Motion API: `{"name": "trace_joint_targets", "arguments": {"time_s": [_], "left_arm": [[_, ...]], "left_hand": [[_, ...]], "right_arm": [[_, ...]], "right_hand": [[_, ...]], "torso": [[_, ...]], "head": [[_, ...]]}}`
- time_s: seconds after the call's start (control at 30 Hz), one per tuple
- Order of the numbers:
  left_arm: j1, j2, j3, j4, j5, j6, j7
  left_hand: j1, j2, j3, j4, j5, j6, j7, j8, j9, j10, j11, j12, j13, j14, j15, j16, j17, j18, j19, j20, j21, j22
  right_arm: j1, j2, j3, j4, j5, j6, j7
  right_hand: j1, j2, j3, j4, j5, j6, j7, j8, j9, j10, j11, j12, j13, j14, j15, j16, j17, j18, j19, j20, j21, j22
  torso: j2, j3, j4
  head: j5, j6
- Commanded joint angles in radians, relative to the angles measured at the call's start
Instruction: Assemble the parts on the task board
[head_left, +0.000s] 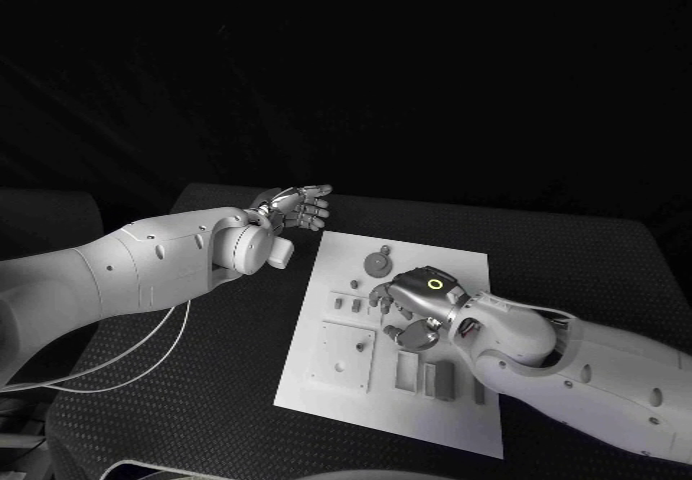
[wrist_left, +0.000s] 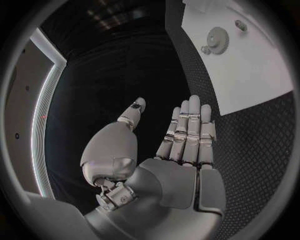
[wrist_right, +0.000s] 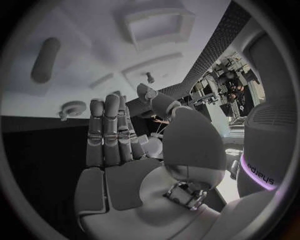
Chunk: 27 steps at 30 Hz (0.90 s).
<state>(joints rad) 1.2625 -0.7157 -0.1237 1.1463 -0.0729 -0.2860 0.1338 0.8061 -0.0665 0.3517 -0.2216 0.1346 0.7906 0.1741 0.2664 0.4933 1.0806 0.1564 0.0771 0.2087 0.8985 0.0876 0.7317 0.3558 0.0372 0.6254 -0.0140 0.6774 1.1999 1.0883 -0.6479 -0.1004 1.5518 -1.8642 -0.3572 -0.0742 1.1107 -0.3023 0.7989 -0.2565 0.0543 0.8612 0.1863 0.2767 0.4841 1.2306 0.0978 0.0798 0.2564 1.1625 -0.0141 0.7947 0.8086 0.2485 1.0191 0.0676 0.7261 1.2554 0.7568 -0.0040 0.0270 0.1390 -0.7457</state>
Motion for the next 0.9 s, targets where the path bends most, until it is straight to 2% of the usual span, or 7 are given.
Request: {"name": "trace_joint_targets", "arguments": {"time_s": [0.03,0.27,0.37,0.47,0.6,0.67,0.9], "left_arm": [[0.001,-0.002,0.001,0.002,0.005,0.018,0.007],[0.001,-0.006,0.001,0.001,0.004,0.011,0.016],[0.001,-0.003,0.001,-0.003,0.004,0.013,0.016],[0.001,-0.006,0.001,-0.002,0.004,0.015,0.014],[0.001,-0.003,0.001,-0.006,0.004,0.016,0.014],[0.001,-0.002,0.001,-0.007,0.004,0.017,0.015],[0.001,0.0,0.001,-0.009,0.004,0.019,0.015]], "left_hand": [[-0.007,-0.001,0.004,-0.002,0.001,-0.006,-0.001,0.003,-0.001,-0.006,-0.003,0.003,-0.001,-0.005,0.002,-0.007,0.002,0.012,-0.004,0.003,-0.003,0.001],[-0.005,0.001,0.006,-0.004,0.001,-0.006,0.003,0.003,-0.002,-0.002,-0.004,0.006,-0.001,-0.003,0.001,-0.006,0.005,0.013,-0.003,0.002,-0.003,0.003],[-0.005,0.001,0.006,-0.004,0.001,-0.006,0.003,0.004,-0.002,-0.001,-0.005,0.006,-0.001,-0.003,0.001,-0.006,0.005,0.013,-0.003,0.002,-0.003,0.003],[-0.005,0.002,0.007,-0.004,0.001,-0.006,0.003,0.004,-0.002,0.0,-0.005,0.007,0.0,-0.002,0.001,-0.006,0.006,0.013,-0.002,0.002,-0.003,0.003],[-0.005,0.003,0.007,-0.004,0.002,-0.005,0.004,0.005,-0.002,0.001,-0.005,0.007,0.0,-0.001,0.0,-0.006,0.007,0.013,-0.002,0.002,-0.003,0.004],[-0.005,0.004,0.007,-0.004,0.002,-0.005,0.004,0.005,-0.002,0.001,-0.005,0.007,0.0,0.0,0.0,-0.006,0.007,0.013,-0.002,0.002,-0.003,0.004],[-0.005,0.004,0.007,-0.004,0.002,-0.005,0.004,0.005,-0.002,0.001,-0.005,0.008,0.0,0.0,0.0,-0.006,0.008,0.013,-0.002,0.002,-0.003,0.004]], "right_arm": [[0.02,-0.04,0.02,0.036,0.079,0.023,-0.006],[0.086,-0.148,0.028,0.075,0.094,0.166,-0.052],[0.088,-0.169,0.028,0.071,0.096,0.22,-0.062],[0.088,-0.179,0.028,0.067,0.097,0.258,-0.069],[0.088,-0.178,0.025,0.055,0.091,0.285,-0.082],[0.088,-0.174,0.02,0.048,0.081,0.291,-0.083],[0.08,-0.162,0.004,0.027,0.055,0.28,-0.079]], "right_hand": [[-0.01,0.002,0.003,0.001,-0.002,-0.001,-0.004,0.004,0.001,0.0,-0.006,0.0,0.003,-0.004,-0.003,0.014,0.004,0.013,0.001,0.0,0.003,0.004],[-0.078,0.001,-0.065,0.002,-0.004,-0.008,-0.006,0.004,-0.001,-0.031,0.004,-0.014,0.001,-0.018,0.006,0.03,0.004,0.012,-0.008,0.001,0.006,0.015],[-0.103,0.003,-0.102,-0.008,-0.004,-0.018,-0.013,0.001,-0.002,-0.062,0.013,-0.018,-0.005,-0.034,0.015,0.033,0.003,0.011,-0.021,0.002,0.001,0.018],[-0.116,0.004,-0.134,-0.008,-0.006,-0.05,-0.057,-0.011,-0.006,-0.143,0.037,-0.019,-0.029,-0.076,0.038,0.036,0.002,0.007,-0.051,0.009,-0.008,0.024],[-0.141,0.002,-0.182,0.0,-0.007,-0.076,-0.064,-0.017,-0.008,-0.198,0.047,-0.018,-0.051,-0.1,0.048,0.05,0.001,0.005,-0.071,0.016,-0.011,0.034],[-0.159,0.002,-0.216,0.004,-0.006,-0.093,-0.048,-0.022,-0.009,-0.21,0.049,-0.016,-0.059,-0.109,0.05,0.057,-0.001,0.007,-0.078,0.017,-0.013,0.038],[-0.142,0.002,-0.241,0.017,-0.006,-0.095,-0.072,-0.011,-0.002,-0.215,0.046,-0.011,-0.073,-0.121,0.047,0.074,-0.01,0.013,-0.083,0.021,-0.017,0.043]], "torso": [[0.0,-0.0004,0.0008],[-0.002,-0.0013,-0.0014],[0.0,-0.0007,-0.0019],[0.001,0.0008,-0.0005],[0.001,0.0025,-0.0025],[0.0,0.0006,-0.0015],[0.001,0.0004,0.0016]], "head": [[-0.004,0.004],[-0.026,0.018],[-0.021,0.026],[-0.017,0.029],[-0.018,0.03],[-0.021,0.029],[-0.024,0.027]]}}
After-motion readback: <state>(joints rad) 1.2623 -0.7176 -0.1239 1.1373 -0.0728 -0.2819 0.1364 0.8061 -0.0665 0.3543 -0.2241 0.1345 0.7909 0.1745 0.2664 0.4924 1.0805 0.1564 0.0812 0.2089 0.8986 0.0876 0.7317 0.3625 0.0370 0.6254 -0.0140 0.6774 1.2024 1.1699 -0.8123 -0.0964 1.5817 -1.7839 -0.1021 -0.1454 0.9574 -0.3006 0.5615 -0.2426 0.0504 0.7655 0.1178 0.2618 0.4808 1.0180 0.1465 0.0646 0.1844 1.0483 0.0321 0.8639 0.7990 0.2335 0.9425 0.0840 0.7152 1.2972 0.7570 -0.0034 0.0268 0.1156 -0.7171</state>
